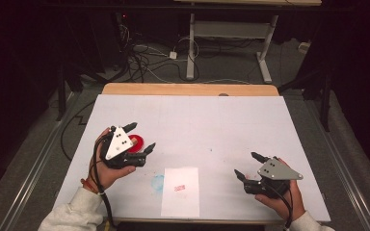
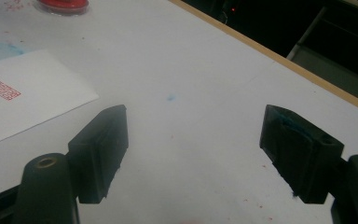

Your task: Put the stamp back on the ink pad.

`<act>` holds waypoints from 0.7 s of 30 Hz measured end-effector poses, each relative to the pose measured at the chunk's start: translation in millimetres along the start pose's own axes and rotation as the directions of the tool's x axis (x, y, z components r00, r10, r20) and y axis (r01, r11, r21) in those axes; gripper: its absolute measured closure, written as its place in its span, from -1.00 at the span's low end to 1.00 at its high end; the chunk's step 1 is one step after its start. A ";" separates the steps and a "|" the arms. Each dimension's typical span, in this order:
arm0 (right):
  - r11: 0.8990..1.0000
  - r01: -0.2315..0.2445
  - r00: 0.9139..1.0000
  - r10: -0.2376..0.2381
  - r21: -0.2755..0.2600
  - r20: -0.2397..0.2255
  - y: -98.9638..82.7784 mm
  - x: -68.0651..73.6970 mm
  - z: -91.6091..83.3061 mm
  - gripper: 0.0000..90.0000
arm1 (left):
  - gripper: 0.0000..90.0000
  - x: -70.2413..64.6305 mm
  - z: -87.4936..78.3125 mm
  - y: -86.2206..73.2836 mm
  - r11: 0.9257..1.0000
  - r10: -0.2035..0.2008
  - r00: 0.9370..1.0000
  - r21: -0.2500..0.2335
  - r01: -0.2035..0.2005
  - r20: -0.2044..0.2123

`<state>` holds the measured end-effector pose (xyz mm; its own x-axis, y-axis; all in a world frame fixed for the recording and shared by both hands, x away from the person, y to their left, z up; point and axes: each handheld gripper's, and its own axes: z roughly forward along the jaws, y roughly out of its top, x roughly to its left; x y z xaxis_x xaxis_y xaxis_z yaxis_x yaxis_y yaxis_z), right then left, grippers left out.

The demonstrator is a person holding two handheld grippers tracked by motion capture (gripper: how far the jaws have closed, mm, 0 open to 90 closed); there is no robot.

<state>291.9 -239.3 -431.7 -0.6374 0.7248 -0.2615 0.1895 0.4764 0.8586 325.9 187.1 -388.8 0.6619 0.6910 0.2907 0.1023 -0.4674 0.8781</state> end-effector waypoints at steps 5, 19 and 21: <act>1.000 0.000 1.000 0.000 -0.001 0.006 0.4 0.8 -0.5 -0.47 | -0.64 -8.8 -1.9 -5.0 1.000 0.029 1.000 -0.001 -0.029 0.005; 1.000 0.001 1.000 -0.001 -0.022 0.022 1.4 0.9 -4.1 -0.47 | -0.64 -29.7 -1.1 -37.0 0.995 0.070 0.998 0.066 -0.070 0.003; 1.000 0.000 1.000 0.000 -0.024 0.024 1.9 1.2 -4.4 -0.47 | -0.64 -30.2 -0.5 -42.5 0.996 0.046 0.999 0.076 -0.046 0.012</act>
<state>288.2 -239.7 -428.5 -0.6195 0.7366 -0.2715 0.1714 0.4645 0.8688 301.2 186.5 -434.6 0.6748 0.6622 0.3257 0.1278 -0.5396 0.8322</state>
